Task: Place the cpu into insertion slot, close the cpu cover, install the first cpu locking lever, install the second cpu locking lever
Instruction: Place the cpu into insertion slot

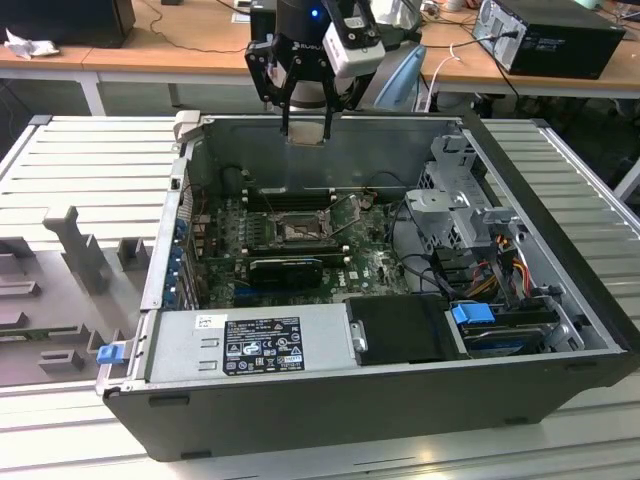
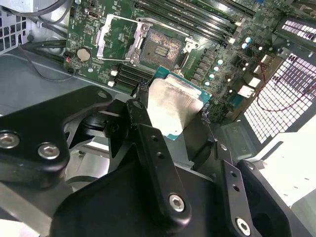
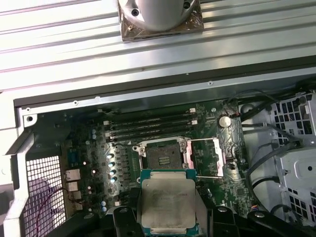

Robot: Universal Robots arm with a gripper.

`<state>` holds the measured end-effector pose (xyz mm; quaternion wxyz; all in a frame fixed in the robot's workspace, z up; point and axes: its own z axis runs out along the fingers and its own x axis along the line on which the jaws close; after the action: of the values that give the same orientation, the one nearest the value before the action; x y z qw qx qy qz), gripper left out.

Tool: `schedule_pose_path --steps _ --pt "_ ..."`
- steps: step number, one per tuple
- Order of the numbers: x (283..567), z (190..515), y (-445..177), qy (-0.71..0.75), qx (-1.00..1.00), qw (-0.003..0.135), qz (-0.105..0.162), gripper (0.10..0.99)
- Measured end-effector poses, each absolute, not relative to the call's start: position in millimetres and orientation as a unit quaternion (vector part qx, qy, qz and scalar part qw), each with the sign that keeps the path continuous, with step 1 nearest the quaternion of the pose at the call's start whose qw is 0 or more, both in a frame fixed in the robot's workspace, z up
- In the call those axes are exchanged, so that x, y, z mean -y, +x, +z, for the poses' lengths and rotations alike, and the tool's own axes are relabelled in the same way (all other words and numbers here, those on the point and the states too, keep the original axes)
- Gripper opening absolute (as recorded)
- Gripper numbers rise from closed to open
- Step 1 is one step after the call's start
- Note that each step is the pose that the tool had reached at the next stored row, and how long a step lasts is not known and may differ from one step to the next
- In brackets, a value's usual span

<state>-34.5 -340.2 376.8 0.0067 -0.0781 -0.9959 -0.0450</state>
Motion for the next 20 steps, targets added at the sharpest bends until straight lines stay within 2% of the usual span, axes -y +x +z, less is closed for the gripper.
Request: schedule_pose_path --steps 20 --pt "340.2 376.8 -34.5 -0.12 0.992 0.005 -0.045 0.529"
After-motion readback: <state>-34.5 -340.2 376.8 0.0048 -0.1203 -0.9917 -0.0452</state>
